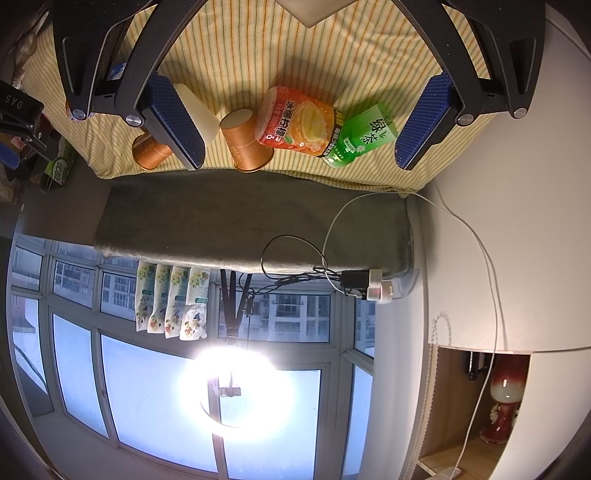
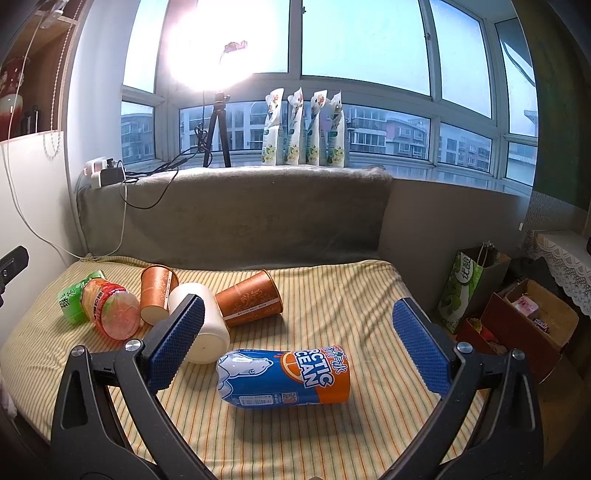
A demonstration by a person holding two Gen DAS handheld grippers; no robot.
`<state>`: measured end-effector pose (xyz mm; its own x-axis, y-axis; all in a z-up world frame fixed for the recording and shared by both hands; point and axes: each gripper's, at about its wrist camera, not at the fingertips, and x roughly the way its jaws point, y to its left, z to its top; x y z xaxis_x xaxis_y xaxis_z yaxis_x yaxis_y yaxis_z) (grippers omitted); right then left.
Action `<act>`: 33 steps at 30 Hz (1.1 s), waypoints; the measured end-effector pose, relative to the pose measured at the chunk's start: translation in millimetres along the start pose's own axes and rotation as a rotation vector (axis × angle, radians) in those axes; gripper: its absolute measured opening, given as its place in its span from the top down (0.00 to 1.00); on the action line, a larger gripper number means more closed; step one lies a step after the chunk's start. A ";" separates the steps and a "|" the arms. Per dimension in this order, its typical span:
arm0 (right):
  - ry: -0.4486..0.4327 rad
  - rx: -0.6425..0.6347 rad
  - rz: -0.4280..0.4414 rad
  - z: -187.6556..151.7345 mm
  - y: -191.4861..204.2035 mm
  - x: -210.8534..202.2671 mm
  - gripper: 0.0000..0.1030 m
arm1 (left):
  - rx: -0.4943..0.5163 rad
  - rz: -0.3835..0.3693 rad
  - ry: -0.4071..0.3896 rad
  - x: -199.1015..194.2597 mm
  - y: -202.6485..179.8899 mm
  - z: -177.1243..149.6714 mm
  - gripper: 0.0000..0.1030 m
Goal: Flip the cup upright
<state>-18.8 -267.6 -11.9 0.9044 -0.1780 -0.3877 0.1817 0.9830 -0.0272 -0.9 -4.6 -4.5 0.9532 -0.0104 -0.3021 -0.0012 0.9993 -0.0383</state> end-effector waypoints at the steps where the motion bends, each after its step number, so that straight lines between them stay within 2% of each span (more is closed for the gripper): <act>1: 0.000 0.001 0.000 -0.1 -0.4 0.2 0.00 | 0.000 0.000 0.000 0.1 0.1 0.0 0.01; 17: 0.002 0.001 0.001 -0.3 0.4 1.9 0.00 | 0.001 0.001 0.002 1.3 0.0 -1.1 0.01; 23: 0.006 -0.004 0.007 -2.7 16.3 1.6 0.00 | 0.001 0.000 0.008 2.6 0.2 -2.3 0.01; 33: 0.028 -0.033 0.069 5.4 22.8 11.7 0.00 | -0.007 0.008 0.037 6.9 12.5 -4.9 0.01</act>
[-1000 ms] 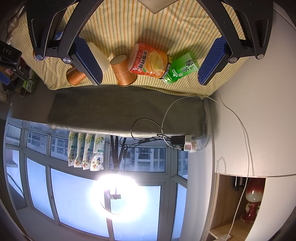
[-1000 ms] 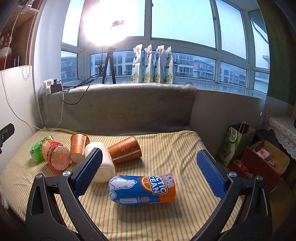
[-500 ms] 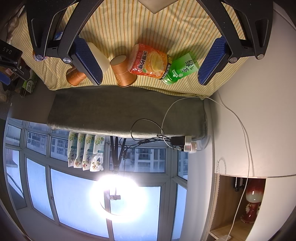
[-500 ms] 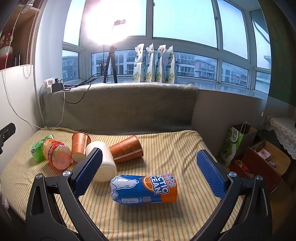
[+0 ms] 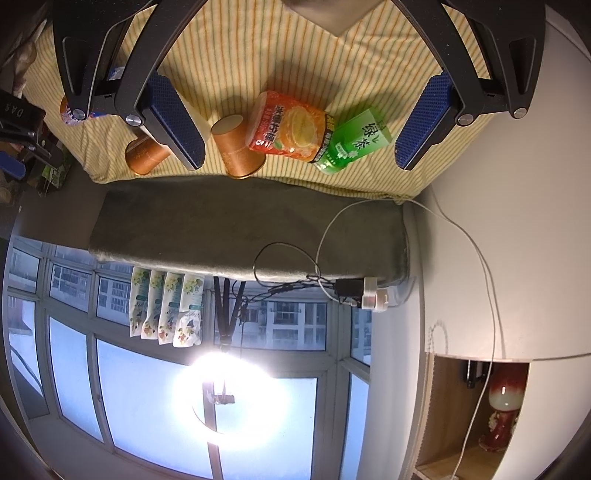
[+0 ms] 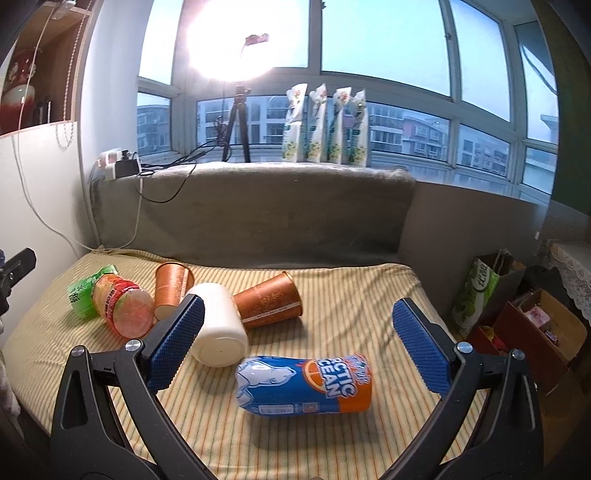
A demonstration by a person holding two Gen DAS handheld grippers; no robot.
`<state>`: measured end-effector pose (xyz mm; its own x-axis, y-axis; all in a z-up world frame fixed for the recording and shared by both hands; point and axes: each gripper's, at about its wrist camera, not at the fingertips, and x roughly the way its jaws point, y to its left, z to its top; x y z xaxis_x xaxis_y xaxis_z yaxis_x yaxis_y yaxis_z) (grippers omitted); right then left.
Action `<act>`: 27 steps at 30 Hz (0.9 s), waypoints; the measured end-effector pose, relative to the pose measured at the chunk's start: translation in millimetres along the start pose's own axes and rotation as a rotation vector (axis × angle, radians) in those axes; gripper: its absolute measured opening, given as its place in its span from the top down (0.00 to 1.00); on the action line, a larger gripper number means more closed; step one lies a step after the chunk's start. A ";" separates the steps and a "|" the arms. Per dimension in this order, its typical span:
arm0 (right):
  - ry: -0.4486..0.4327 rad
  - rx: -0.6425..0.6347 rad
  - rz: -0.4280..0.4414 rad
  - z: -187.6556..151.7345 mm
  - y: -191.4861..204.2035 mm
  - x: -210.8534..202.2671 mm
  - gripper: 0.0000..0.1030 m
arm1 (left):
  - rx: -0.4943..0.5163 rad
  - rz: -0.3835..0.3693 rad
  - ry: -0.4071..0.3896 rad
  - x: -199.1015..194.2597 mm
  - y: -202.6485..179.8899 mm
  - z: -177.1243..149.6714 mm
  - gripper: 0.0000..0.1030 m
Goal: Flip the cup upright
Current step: 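Reach the right gripper to the orange lemon-tea container and grasp it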
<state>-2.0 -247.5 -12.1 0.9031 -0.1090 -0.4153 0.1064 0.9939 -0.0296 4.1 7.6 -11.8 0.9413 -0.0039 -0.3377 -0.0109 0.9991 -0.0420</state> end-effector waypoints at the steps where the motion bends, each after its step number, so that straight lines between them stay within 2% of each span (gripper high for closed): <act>1: 0.005 -0.002 0.016 1.8 0.9 2.6 0.00 | -0.006 0.001 0.008 1.2 2.6 -0.5 0.01; 7: 0.030 -0.047 0.104 10.2 17.8 17.3 0.00 | -0.036 0.016 0.070 11.5 21.6 -9.5 0.01; 16: 0.124 -0.157 0.262 24.6 58.6 52.2 0.00 | -0.098 0.003 0.165 23.5 48.7 -24.6 0.01; 23: 0.212 -0.310 0.398 39.9 101.7 84.6 0.00 | -0.138 -0.011 0.220 27.7 61.5 -36.3 0.01; 27: 0.308 -0.442 0.506 45.5 142.2 109.8 0.00 | -0.141 -0.003 0.242 27.8 66.5 -43.9 0.01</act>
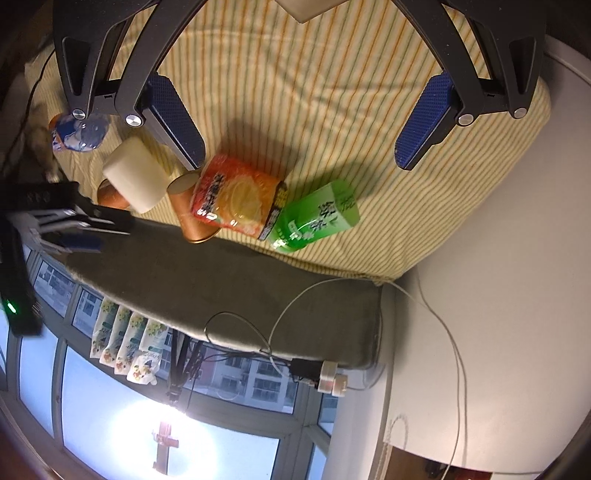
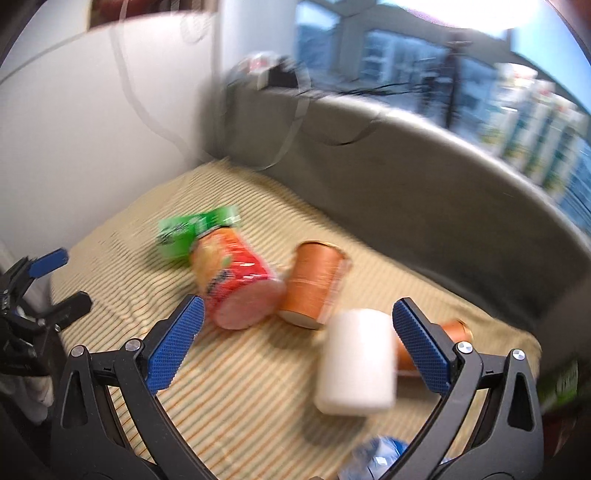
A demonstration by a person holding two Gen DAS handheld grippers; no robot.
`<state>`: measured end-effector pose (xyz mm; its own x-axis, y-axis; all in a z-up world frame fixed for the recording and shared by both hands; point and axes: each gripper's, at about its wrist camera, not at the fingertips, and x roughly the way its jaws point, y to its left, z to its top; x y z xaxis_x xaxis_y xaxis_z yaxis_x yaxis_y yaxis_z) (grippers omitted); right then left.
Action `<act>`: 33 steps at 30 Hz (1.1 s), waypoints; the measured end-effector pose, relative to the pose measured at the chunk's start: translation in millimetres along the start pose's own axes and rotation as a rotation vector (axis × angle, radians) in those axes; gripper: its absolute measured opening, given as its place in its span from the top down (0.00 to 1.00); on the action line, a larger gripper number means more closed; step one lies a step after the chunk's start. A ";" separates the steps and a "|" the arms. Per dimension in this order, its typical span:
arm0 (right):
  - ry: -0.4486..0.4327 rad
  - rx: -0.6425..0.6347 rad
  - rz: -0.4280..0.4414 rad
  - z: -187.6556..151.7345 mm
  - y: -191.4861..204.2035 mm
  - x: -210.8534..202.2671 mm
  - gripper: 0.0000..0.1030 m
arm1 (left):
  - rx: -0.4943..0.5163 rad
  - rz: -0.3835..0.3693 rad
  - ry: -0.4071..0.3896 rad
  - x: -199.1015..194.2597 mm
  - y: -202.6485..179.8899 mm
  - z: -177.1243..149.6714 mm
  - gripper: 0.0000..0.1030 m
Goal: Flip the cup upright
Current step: 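Reach the right gripper to the orange lemon-tea container and grasp it, then lift and rotate the orange container upright with the right gripper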
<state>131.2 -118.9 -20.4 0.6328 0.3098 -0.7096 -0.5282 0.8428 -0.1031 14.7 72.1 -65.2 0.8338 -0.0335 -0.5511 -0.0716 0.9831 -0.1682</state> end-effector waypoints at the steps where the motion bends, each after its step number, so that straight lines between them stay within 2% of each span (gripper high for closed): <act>1: 0.021 -0.029 0.017 4.1 4.5 6.2 0.00 | -0.006 0.003 0.004 0.5 2.6 -1.3 0.01; 3: 0.073 -0.120 0.055 14.6 20.1 22.7 0.00 | -0.019 0.006 0.011 1.8 8.3 -3.1 0.01; 6: 0.154 -0.233 0.067 26.9 40.3 48.4 0.00 | -0.036 0.014 0.022 2.8 15.7 -4.9 0.01; 12: 0.302 -0.331 0.102 37.4 52.2 94.2 0.00 | -0.061 0.029 0.021 1.6 30.1 -4.5 0.01; 18: 0.390 -0.460 0.103 36.7 71.4 124.1 0.00 | -0.088 0.045 0.021 3.6 41.4 -4.8 0.01; 26: 0.440 -0.574 0.068 23.4 92.1 148.7 0.00 | -0.092 0.057 0.019 3.5 45.6 -3.8 0.01; 27: 0.441 -0.577 0.068 21.3 93.6 148.8 0.01 | -0.093 0.059 0.018 3.0 46.1 -3.7 0.01; 28: 0.443 -0.579 0.069 20.0 94.3 148.7 0.09 | -0.095 0.061 0.018 2.9 46.2 -3.3 0.01; 30: 0.448 -0.581 0.059 18.9 94.1 149.0 0.14 | -0.095 0.064 0.015 2.6 46.3 -3.1 0.01; 33: 0.446 -0.561 0.063 19.5 92.1 146.8 0.15 | -0.093 0.067 0.010 1.9 45.4 -3.2 0.01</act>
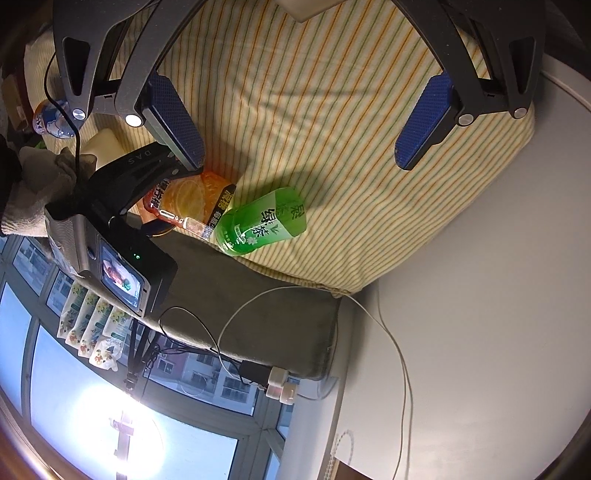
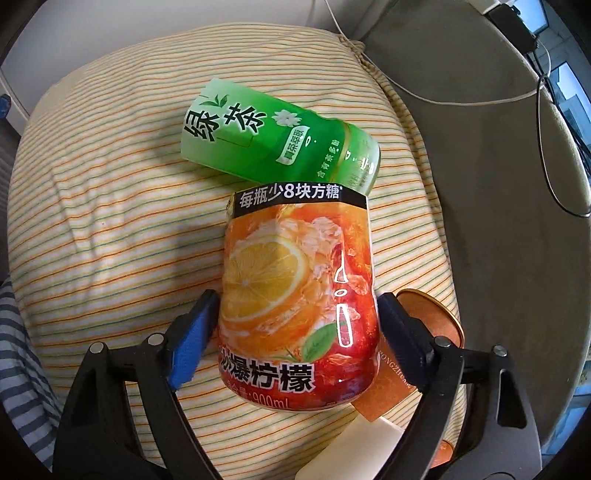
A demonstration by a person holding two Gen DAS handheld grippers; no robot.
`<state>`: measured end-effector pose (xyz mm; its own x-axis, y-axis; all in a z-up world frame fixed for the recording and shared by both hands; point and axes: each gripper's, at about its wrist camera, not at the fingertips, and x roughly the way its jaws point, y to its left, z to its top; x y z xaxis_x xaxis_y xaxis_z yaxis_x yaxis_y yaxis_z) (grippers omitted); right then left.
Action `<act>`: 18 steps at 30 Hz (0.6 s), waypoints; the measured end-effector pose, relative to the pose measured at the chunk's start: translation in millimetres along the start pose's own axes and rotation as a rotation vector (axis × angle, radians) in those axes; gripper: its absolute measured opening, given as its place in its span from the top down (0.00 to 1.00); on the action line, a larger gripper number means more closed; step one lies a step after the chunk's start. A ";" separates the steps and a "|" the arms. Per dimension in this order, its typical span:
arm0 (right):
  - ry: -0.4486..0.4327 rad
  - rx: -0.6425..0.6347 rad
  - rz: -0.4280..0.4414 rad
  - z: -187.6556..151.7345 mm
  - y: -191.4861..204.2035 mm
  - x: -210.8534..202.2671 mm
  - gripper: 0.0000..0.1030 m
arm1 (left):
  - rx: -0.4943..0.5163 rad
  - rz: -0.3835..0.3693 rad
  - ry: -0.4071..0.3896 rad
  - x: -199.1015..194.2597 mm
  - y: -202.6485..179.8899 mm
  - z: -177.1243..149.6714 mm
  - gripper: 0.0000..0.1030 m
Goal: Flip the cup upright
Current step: 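Lift and rotate the orange container upright with the right gripper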
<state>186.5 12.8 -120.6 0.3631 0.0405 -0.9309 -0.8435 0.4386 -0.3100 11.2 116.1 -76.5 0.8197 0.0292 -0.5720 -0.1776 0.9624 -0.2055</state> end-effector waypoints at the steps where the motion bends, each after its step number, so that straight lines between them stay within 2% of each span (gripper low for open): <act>1: -0.003 0.009 0.004 -0.8 -0.5 -1.1 0.15 | 0.002 0.001 -0.001 -0.5 -0.4 -0.1 0.01; 8: -0.052 0.098 0.032 -9.4 -5.8 -20.6 0.15 | 0.013 -0.005 -0.005 -4.1 -3.8 0.4 0.01; 14: -0.090 0.272 0.153 -37.6 -5.8 -43.9 0.15 | 0.014 -0.014 -0.003 -6.2 -6.1 -1.3 0.01; 18: -0.085 0.427 0.269 -63.5 -6.8 -44.6 0.15 | 0.021 -0.028 0.004 -6.5 -9.8 -2.4 0.01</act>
<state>150.9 -49.0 -89.2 0.2013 0.2679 -0.9422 -0.6815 0.7292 0.0618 6.3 105.8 -72.8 0.8221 0.0013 -0.5694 -0.1434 0.9682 -0.2048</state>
